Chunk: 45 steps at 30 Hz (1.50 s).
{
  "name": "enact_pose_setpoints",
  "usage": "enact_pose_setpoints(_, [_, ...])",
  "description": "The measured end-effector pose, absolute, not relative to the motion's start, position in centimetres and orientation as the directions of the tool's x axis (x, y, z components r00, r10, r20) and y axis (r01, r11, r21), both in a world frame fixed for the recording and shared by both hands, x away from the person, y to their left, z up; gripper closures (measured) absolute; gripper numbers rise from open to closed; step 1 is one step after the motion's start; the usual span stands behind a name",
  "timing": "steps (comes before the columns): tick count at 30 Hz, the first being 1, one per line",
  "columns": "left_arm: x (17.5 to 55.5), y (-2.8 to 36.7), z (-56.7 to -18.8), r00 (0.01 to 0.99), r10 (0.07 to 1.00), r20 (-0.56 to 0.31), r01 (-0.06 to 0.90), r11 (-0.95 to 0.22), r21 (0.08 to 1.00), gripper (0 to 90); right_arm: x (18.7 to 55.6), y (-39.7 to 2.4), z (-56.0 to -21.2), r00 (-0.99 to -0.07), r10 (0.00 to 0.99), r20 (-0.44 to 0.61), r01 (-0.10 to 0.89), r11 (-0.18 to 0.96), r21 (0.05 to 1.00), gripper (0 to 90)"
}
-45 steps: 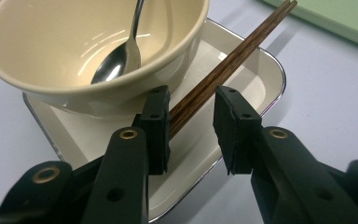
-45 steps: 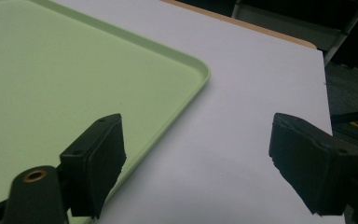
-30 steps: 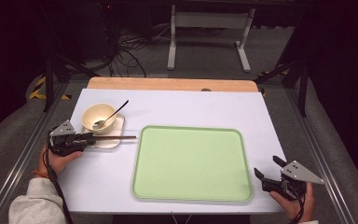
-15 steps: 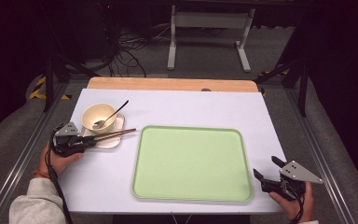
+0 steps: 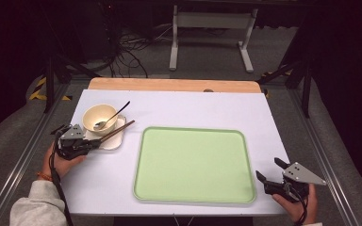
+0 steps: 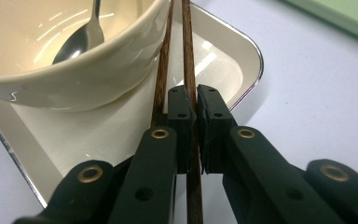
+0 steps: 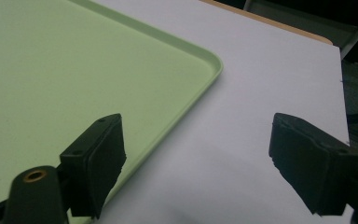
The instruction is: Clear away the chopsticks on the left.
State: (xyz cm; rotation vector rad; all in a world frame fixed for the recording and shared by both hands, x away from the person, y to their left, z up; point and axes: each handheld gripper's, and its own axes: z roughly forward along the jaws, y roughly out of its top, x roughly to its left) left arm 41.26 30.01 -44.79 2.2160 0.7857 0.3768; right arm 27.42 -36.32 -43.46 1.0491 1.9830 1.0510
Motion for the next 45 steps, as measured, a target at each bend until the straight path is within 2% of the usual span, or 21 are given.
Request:
enact_pose_setpoints(15, [39.3,28.4,-42.9,0.749,0.662,0.025,0.425,-0.508,0.749,85.3,27.3,-36.3,-43.3,-0.464,0.868,-0.176,0.336,0.356,0.872,18.6])
enact_pose_setpoints(20, [38.6,27.4,-42.3,0.730,0.683,-0.010,0.438,-0.457,0.774,85.3,27.2,-36.3,-43.2,-0.464,0.869,-0.172,0.335,0.352,0.874,18.6])
enact_pose_setpoints(45, [36.0,20.2,-40.4,0.783,0.622,0.005,0.372,-0.475,0.797,85.3,27.0,-36.4,-43.1,-0.461,0.871,-0.172,0.329,0.347,0.878,18.6])
